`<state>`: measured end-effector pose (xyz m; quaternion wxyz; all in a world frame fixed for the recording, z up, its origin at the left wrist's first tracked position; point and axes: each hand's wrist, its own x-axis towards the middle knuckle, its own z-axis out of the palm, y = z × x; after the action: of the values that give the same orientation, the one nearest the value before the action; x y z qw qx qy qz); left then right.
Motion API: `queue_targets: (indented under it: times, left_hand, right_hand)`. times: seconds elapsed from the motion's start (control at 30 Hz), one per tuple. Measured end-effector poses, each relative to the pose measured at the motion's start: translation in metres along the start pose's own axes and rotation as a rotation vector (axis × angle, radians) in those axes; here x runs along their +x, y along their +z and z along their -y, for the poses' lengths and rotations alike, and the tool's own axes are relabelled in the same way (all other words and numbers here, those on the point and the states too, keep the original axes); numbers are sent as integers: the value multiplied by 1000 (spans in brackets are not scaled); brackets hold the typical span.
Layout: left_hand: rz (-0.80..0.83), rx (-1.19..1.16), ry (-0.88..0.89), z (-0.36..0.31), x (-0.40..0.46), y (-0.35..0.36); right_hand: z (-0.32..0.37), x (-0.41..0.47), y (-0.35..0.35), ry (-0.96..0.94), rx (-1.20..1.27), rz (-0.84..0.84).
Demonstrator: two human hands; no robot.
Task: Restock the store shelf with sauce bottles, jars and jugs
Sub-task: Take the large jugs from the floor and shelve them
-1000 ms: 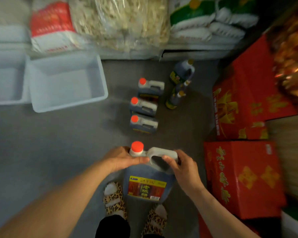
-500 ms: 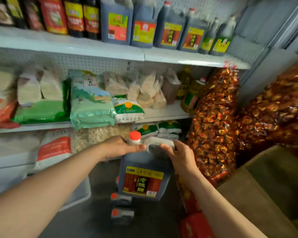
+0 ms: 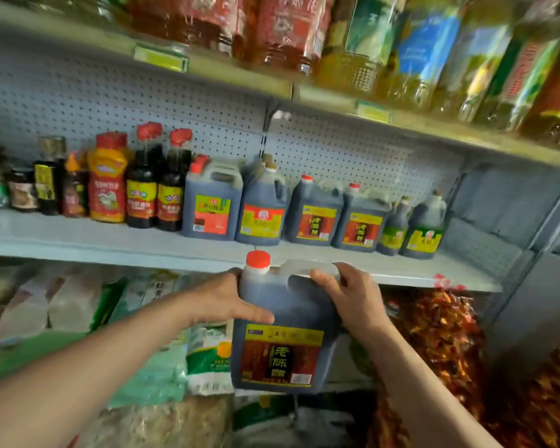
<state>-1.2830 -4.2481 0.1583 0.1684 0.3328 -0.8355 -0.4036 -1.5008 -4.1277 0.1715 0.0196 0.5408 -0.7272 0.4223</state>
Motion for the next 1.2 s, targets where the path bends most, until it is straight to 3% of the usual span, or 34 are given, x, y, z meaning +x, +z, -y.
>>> queue_targets:
  times: [0.23,0.47,0.9,1.2]
  left_hand:
    - [-158,-28,10,-29,112,-27]
    - [-298,-22,-33,-36,195,-39]
    - [-277,-210,-42,-44,334,-9]
    - [-219,-233,-3,-48,349,-13]
  right_hand:
    - [-35,148,-3,-132,67,-1]
    - [-71,233,13,-103,151,21]
    - [-164,328,17,-15,216,71]
    - [-183,330,22,12,323,239]
